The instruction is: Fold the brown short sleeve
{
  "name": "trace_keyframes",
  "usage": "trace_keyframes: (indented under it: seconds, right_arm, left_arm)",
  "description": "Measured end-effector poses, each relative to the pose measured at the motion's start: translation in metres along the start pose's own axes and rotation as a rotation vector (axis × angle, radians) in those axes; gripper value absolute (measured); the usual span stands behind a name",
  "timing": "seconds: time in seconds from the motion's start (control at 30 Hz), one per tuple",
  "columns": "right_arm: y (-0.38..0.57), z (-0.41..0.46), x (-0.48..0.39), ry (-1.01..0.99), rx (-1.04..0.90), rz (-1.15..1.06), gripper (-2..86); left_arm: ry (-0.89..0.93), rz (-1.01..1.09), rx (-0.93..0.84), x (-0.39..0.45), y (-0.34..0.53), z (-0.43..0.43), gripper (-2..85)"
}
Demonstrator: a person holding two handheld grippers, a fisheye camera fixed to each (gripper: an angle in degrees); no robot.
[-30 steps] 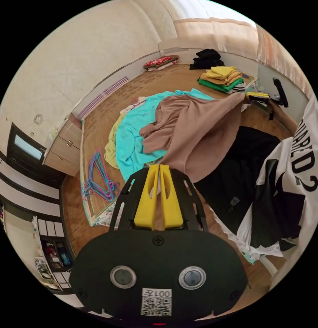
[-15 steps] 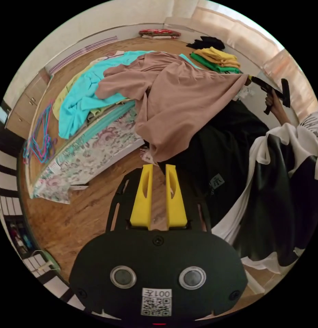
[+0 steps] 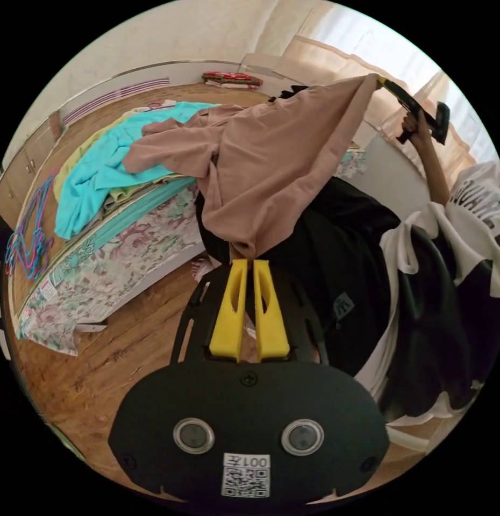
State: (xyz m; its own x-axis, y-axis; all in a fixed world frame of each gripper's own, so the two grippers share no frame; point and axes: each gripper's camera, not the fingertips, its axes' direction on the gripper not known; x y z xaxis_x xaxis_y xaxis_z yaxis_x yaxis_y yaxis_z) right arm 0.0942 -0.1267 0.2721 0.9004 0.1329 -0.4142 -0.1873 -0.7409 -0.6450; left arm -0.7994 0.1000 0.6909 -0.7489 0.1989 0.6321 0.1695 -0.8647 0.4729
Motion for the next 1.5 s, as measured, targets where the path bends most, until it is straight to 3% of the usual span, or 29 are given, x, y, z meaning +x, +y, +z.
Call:
trace_keyframes:
  seconds: [0.27,0.57,0.73,0.87,0.97,1.1,1.33,1.5]
  right_arm:
    - [-0.005,-0.009,-0.022,0.103,-0.084,-0.090,0.9]
    - [0.022,-0.010,-0.017,0.143,-0.277,0.050,1.0]
    - [-0.019,0.064,0.014,0.095,-0.238,-0.027,0.9]
    - [-0.125,0.132,0.040,0.336,-0.087,-0.155,0.7]
    - [-0.196,0.134,0.051,0.440,-0.029,-0.188,0.7]
    - [-0.232,0.090,0.057,0.410,0.095,-0.151,0.7]
    - [-0.174,0.050,0.038,0.221,0.000,-0.212,0.7]
    - [-0.075,0.051,0.004,0.173,-0.243,-0.280,0.8]
  left_arm:
    - [0.029,0.128,0.081,-0.013,0.015,-0.079,-0.9]
    - [-0.059,-0.034,0.409,-0.040,0.030,-0.174,-1.0]
    - [-0.210,-0.010,0.429,-0.096,-0.081,-0.191,-1.0]
    - [-0.478,0.046,0.418,-0.117,-0.233,-0.248,-1.0]
    - [-0.699,0.063,0.453,-0.097,-0.295,-0.308,-1.0]
    - [-0.813,0.105,0.479,-0.063,-0.309,-0.351,-1.0]
    - [-0.816,0.216,0.297,-0.040,-0.251,-0.305,-1.0]
    - [-0.666,0.218,0.108,-0.032,-0.179,-0.202,-1.0]
